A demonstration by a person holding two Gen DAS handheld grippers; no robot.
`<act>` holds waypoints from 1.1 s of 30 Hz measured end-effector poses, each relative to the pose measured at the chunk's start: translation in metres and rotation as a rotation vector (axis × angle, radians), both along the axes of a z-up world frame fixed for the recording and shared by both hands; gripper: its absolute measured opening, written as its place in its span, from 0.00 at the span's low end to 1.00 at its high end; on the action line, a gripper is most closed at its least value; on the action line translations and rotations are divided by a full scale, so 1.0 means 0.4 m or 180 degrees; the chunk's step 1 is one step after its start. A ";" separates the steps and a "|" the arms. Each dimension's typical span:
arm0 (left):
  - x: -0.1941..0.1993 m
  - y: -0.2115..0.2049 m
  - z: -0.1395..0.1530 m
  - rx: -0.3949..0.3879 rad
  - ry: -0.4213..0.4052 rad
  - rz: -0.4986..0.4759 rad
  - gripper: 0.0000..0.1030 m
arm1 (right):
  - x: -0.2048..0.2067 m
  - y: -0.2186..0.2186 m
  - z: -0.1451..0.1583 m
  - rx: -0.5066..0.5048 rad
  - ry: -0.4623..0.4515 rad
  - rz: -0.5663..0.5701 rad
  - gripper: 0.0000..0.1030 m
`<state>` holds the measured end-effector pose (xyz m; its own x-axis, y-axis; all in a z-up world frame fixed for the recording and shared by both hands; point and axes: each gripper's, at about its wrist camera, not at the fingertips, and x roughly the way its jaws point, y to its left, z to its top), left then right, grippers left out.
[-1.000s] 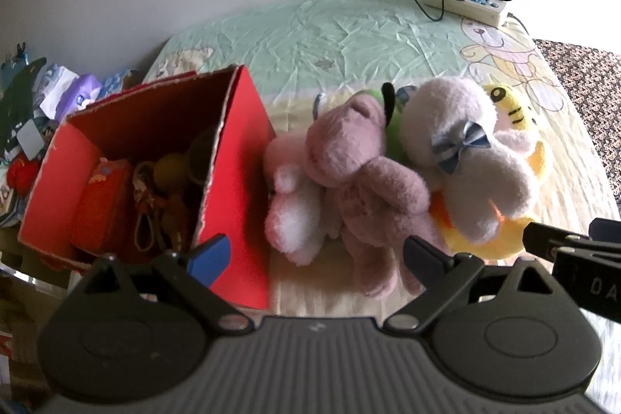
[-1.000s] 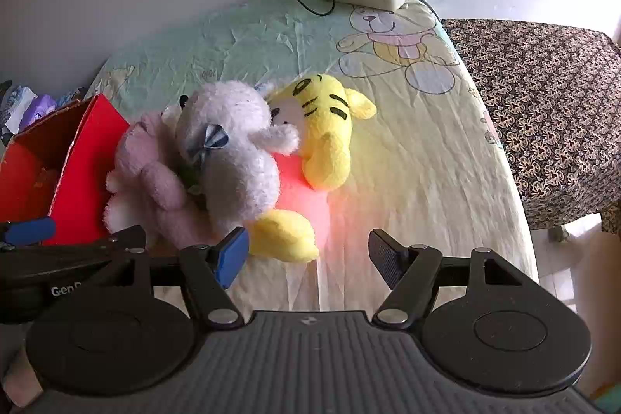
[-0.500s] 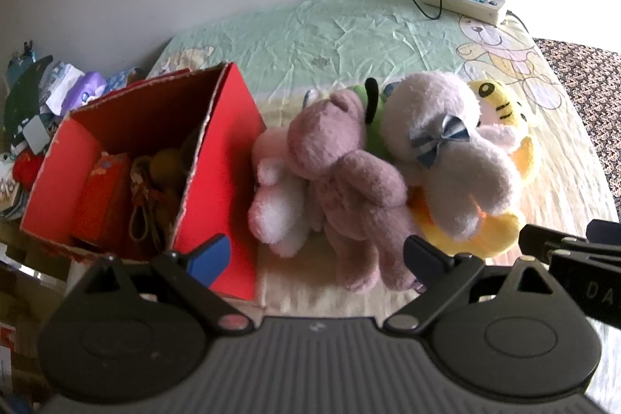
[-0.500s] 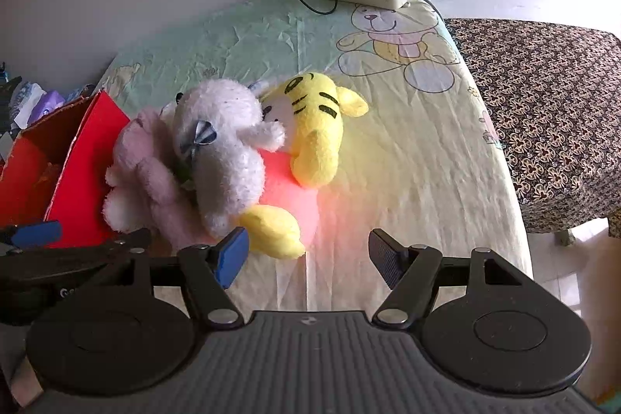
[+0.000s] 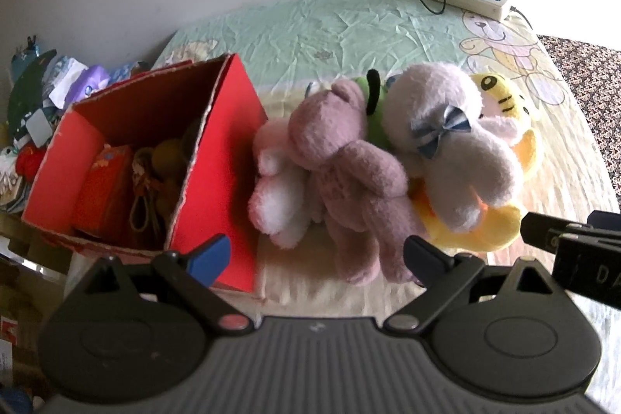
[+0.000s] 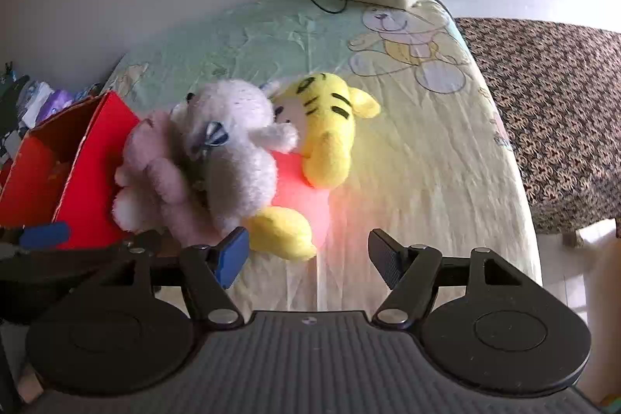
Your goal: Organize objects
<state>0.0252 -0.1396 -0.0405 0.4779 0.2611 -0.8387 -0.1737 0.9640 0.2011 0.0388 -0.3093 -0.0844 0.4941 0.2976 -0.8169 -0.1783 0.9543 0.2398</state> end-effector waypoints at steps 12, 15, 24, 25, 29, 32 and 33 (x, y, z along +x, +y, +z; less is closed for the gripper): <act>0.009 0.002 0.011 -0.0006 -0.0047 -0.0046 0.94 | 0.001 0.004 0.003 0.0035 -0.0006 0.0012 0.68; 0.010 0.001 0.009 -0.0016 -0.0032 -0.0046 0.94 | 0.004 0.000 -0.001 0.0039 0.0008 0.0017 0.66; 0.013 -0.022 0.004 -0.0019 -0.0030 -0.0102 0.94 | 0.013 -0.035 0.009 0.0212 -0.0069 0.0006 0.63; 0.014 -0.024 0.004 -0.0029 -0.0038 -0.0109 0.94 | 0.017 -0.041 0.009 0.0242 -0.0076 0.0004 0.61; 0.007 -0.007 0.011 -0.0382 -0.0159 -0.0214 0.95 | 0.039 -0.068 0.006 0.0341 -0.0077 -0.0051 0.58; 0.002 -0.002 0.016 -0.0524 -0.0273 -0.0335 0.97 | 0.052 -0.084 0.002 0.0461 -0.0088 -0.0024 0.56; 0.001 0.000 0.017 -0.0566 -0.0292 -0.0370 0.97 | 0.058 -0.086 0.001 0.0506 -0.0094 -0.0006 0.55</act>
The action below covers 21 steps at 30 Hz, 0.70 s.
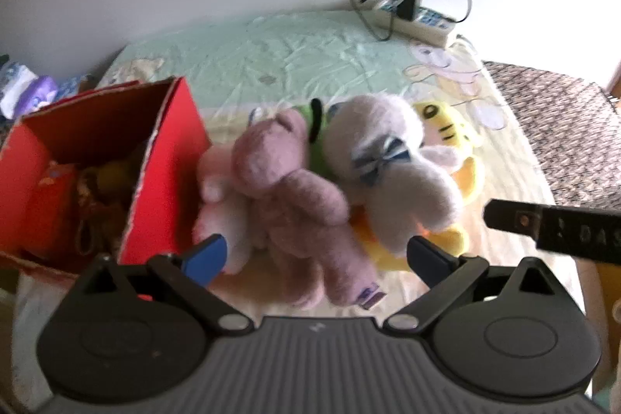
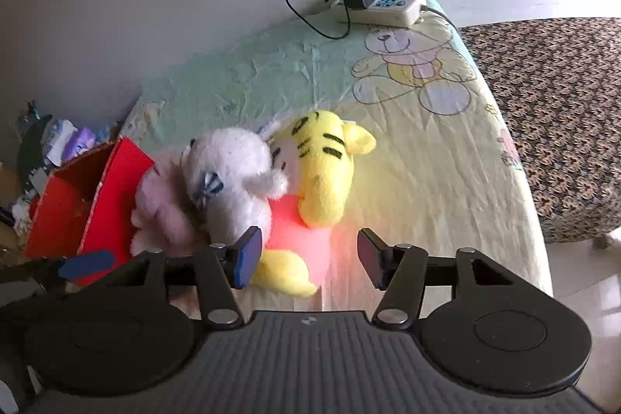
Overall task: Organize objects
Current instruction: 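Lower the right gripper onto the white bunny plush and close it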
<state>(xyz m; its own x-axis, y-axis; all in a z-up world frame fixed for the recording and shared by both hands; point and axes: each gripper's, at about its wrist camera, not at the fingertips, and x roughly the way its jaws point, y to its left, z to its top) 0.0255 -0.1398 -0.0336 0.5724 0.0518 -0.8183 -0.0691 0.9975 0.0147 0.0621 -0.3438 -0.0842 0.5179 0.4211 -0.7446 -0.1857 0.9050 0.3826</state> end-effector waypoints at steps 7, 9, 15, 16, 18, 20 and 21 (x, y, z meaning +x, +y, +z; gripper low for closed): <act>0.026 -0.004 0.006 -0.0549 -0.0060 -0.0223 0.99 | 0.071 -0.004 -0.025 0.0466 0.0069 0.0193 0.54; 0.036 -0.008 0.005 -0.0678 -0.0075 -0.0298 0.99 | 0.091 0.001 -0.039 0.0588 0.0114 0.0275 0.54; 0.061 -0.020 0.001 -0.0952 -0.0178 -0.0484 0.99 | 0.148 0.012 -0.086 0.1044 0.0324 0.0508 0.55; 0.068 -0.026 0.001 -0.0921 -0.0221 -0.0499 0.98 | 0.152 0.014 -0.093 0.1072 0.0355 0.0538 0.55; 0.084 -0.033 -0.004 -0.0932 -0.0245 -0.0552 0.98 | 0.160 0.019 -0.110 0.1101 0.0435 0.0567 0.55; 0.106 -0.041 -0.017 -0.0916 -0.0206 -0.0588 0.97 | 0.165 0.022 -0.123 0.1191 0.0516 0.0604 0.55; 0.120 -0.046 -0.027 -0.0905 -0.0169 -0.0588 0.96 | 0.169 0.024 -0.128 0.1270 0.0554 0.0630 0.55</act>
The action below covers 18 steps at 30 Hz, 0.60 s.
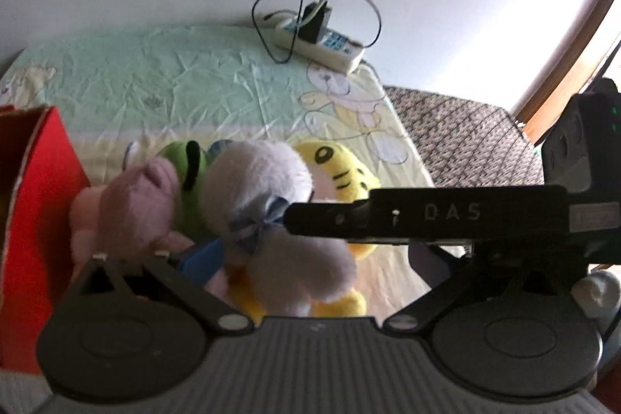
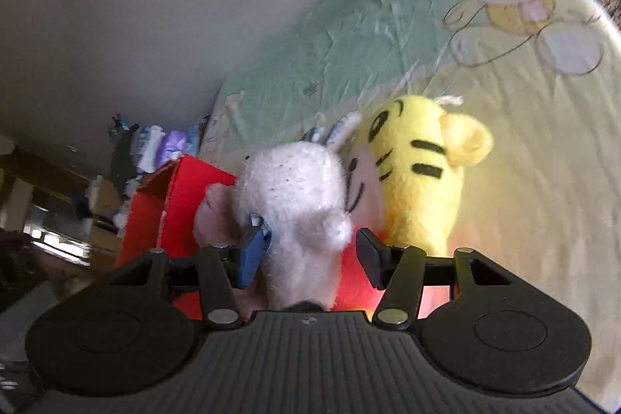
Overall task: Organize objects
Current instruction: 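Lower the right gripper onto the white bunny plush and close it, then lift the white bunny with the right gripper and carry it over the red box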
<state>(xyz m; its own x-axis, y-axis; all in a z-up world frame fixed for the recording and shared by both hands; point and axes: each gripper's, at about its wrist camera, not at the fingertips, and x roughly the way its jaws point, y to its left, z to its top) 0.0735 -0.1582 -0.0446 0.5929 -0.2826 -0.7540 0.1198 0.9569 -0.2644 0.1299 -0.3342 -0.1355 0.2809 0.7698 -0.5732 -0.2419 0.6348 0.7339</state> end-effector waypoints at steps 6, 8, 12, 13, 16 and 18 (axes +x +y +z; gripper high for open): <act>0.049 0.011 -0.054 -0.0071 0.0240 -0.0001 0.83 | 0.007 0.005 -0.002 0.0117 -0.0016 0.0117 0.42; 0.049 0.015 -0.052 -0.0073 0.0215 -0.0008 0.82 | 0.007 0.001 0.001 0.0142 -0.0032 0.0119 0.40; 0.037 0.020 -0.041 -0.0065 0.0151 -0.0053 0.79 | -0.002 -0.007 0.010 0.0136 -0.0093 0.0105 0.39; 0.037 0.019 -0.039 -0.0067 0.0138 -0.0059 0.78 | -0.008 -0.010 0.016 0.0143 -0.0119 0.0102 0.39; 0.026 0.020 -0.027 -0.0103 0.0078 -0.0103 0.75 | -0.021 -0.011 0.038 0.0117 -0.0237 0.0093 0.39; 0.015 0.016 -0.013 -0.0092 0.0013 -0.0136 0.75 | -0.035 -0.013 0.059 0.0103 -0.0323 0.0078 0.39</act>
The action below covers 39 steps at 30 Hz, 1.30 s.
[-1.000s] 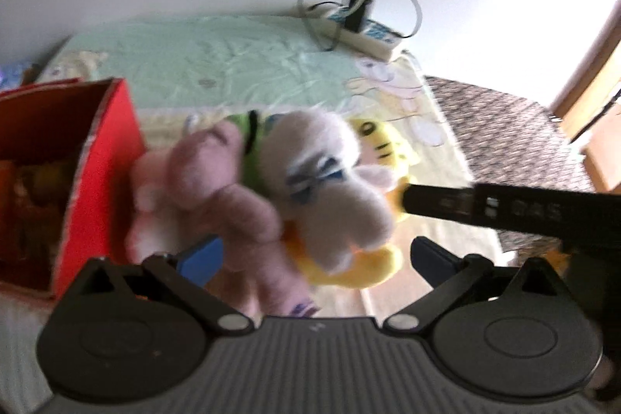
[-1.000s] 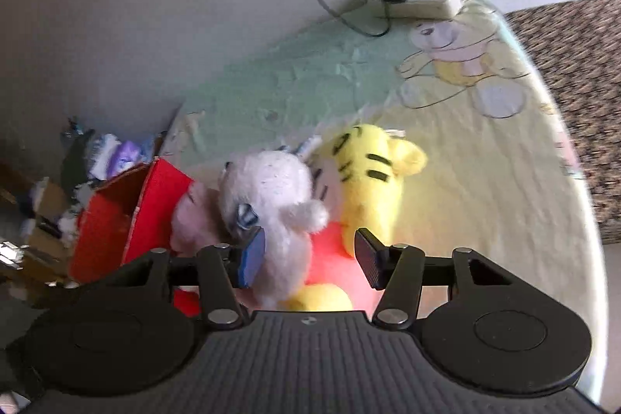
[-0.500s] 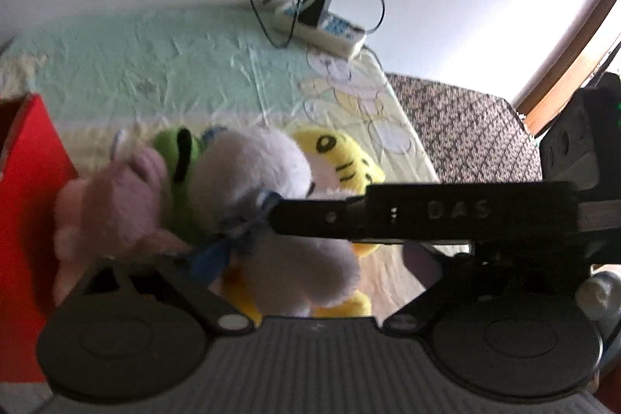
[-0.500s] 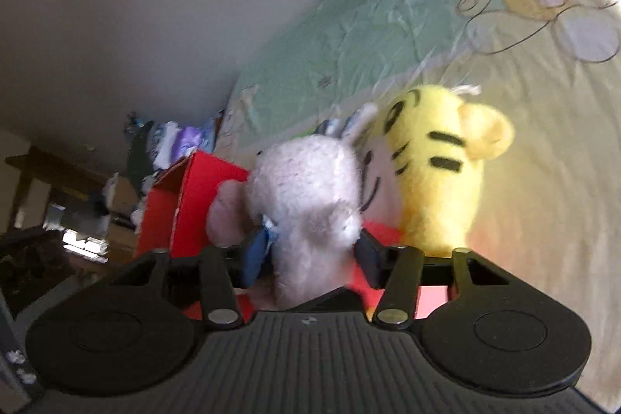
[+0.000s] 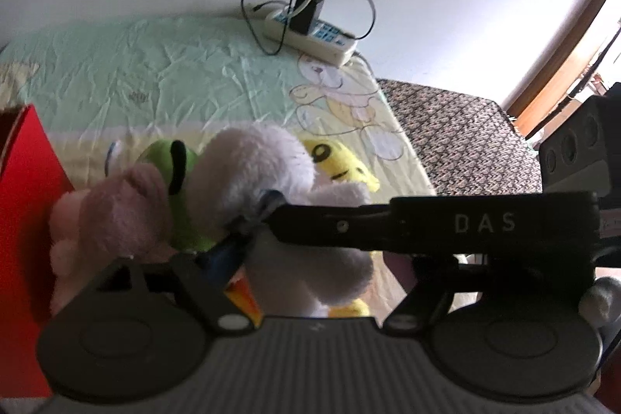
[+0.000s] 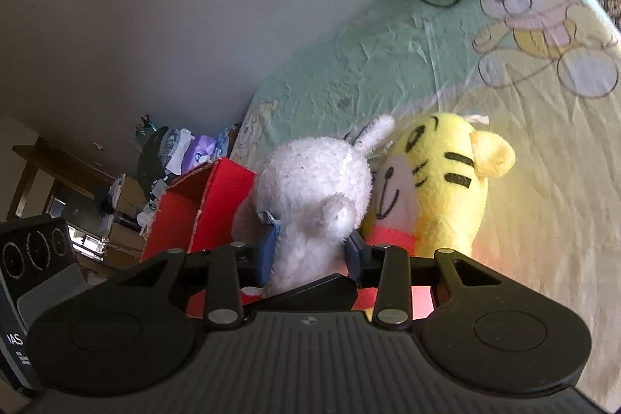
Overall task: Organize objects
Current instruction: 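Lift the white bunny with the right gripper and carry it over the red box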
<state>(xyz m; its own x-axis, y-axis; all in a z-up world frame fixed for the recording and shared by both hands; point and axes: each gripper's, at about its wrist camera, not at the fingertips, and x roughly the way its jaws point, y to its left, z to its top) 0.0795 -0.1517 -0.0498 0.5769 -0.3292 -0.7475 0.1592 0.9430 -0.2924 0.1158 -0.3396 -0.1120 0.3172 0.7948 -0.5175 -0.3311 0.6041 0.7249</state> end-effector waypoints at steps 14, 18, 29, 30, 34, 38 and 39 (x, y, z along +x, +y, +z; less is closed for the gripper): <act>-0.167 0.013 0.121 0.0069 -0.0577 -0.0019 0.75 | -0.104 0.049 0.103 0.0140 -0.0553 0.0108 0.39; -0.212 0.053 0.149 0.0126 -0.0674 0.0041 0.75 | -0.133 0.097 0.128 0.0197 -0.0666 0.0179 0.39; -0.282 0.276 0.165 0.0174 -0.0911 0.0105 0.75 | -0.160 0.347 0.147 0.0245 -0.0808 0.0214 0.39; -0.281 0.312 0.168 0.0169 -0.0918 0.0095 0.75 | -0.161 0.384 0.144 0.0251 -0.0797 0.0215 0.39; -0.277 0.439 0.171 0.0175 -0.0887 0.0070 0.75 | -0.169 0.505 0.129 0.0256 -0.0763 0.0220 0.39; -0.267 0.566 0.159 0.0191 -0.0813 0.0071 0.75 | -0.175 0.617 0.092 0.0309 -0.0654 0.0162 0.39; -0.267 0.599 0.155 0.0203 -0.0792 0.0067 0.75 | -0.175 0.642 0.081 0.0313 -0.0613 0.0143 0.39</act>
